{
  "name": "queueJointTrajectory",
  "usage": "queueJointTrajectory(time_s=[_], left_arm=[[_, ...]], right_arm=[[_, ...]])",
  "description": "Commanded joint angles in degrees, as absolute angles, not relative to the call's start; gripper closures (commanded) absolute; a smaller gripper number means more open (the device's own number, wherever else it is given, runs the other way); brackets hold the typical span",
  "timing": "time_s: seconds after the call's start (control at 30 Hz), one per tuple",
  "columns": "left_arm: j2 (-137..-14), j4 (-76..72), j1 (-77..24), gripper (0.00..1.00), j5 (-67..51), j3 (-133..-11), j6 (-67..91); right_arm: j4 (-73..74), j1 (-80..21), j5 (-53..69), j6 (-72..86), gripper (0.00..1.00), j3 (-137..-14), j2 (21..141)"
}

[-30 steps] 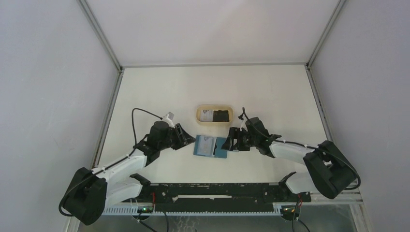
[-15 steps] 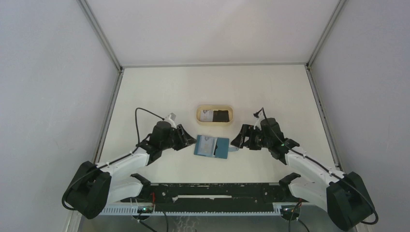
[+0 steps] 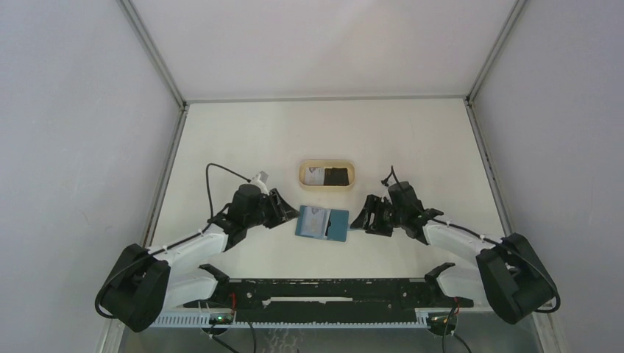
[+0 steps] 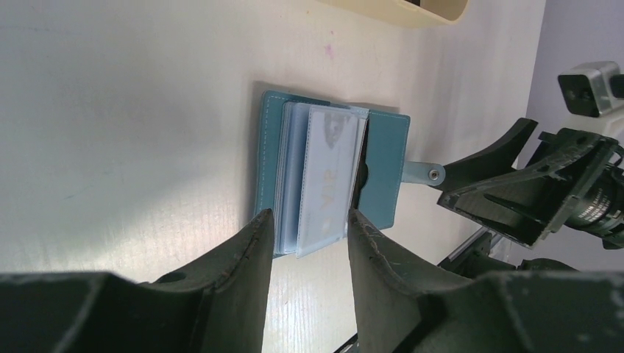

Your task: Take the credit cards out of the card holder

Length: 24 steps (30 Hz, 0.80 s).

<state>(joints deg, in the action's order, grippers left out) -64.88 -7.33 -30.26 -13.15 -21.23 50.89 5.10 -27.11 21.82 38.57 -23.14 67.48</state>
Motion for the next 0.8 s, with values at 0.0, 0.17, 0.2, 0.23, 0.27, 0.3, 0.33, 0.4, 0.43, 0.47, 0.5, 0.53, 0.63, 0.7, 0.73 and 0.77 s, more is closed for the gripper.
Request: queueJointTrajectory(time_s=[0.0,0.17,0.2,0.23,0.27,0.3,0.33,0.4,0.43,0.47,0.5,0.53,0.63,0.7,0.73,0.77], left_arm=[[-64.1,-9.4,-30.5,0.54,-12.2,-21.4,49.9],[-64.0,-9.1,-30.6,0.54,-12.2,-21.4,49.7],[-64.0,-8.9,-30.5,0.54,-12.2,-21.4,49.5],[-63.9,-8.7,-30.6,0.54,-12.0,-21.5,49.4],[-63.9,-8.5,-30.6,0.54,-12.0,-21.6,49.4],[-64.0,-8.4,-30.6,0.54,-12.0,-21.7,49.3],[-64.1,-8.3,-30.6,0.54,-12.0,-21.8,49.2],[-64.4,-8.3,-30.5,0.54,-12.0,-22.0,49.2],[-64.5,-8.3,-30.5,0.54,-12.0,-22.0,49.2],[-64.6,-8.3,-30.6,0.54,-12.0,-22.1,49.2],[-64.7,-8.3,-30.6,0.54,-12.0,-22.2,49.1],[-64.8,-8.3,-30.6,0.54,-12.0,-22.2,49.1],[-65.0,-8.3,-30.6,0.54,-12.2,-22.4,49.0],[-65.2,-8.2,-30.6,0.54,-12.2,-22.5,49.0],[-65.1,-8.1,-30.6,0.54,-12.2,-22.5,48.9],[-65.1,-8.0,-30.5,0.54,-12.1,-22.6,48.9]], right_arm=[[-2.0,-28.0,23.0,40.7,0.29,-23.1,70.9],[-6.8,-29.3,22.8,41.6,0.34,-22.7,75.4],[-8.0,-29.4,22.7,42.0,0.35,-22.3,76.0],[-9.2,-29.7,22.4,42.2,0.36,-21.9,76.5],[-9.9,-29.8,22.1,42.4,0.37,-21.9,77.1],[-10.2,-29.9,21.8,42.5,0.38,-21.8,77.6],[-10.7,-30.0,21.7,42.6,0.39,-21.8,78.0],[-11.3,-30.3,21.6,42.8,0.40,-21.8,78.6],[-11.6,-30.3,21.4,42.8,0.41,-21.8,78.9],[-11.9,-30.3,21.3,42.7,0.43,-21.8,79.3],[-12.1,-30.4,21.2,42.7,0.45,-21.8,79.6],[-12.4,-30.4,21.2,42.7,0.48,-21.8,80.1],[-12.9,-30.4,20.9,42.6,0.62,-22.2,81.7],[-12.8,-30.6,20.6,42.4,0.68,-22.5,83.0],[-12.8,-30.7,20.4,42.3,0.72,-22.8,83.4],[-12.7,-30.9,20.2,42.1,0.77,-23.0,83.9]])
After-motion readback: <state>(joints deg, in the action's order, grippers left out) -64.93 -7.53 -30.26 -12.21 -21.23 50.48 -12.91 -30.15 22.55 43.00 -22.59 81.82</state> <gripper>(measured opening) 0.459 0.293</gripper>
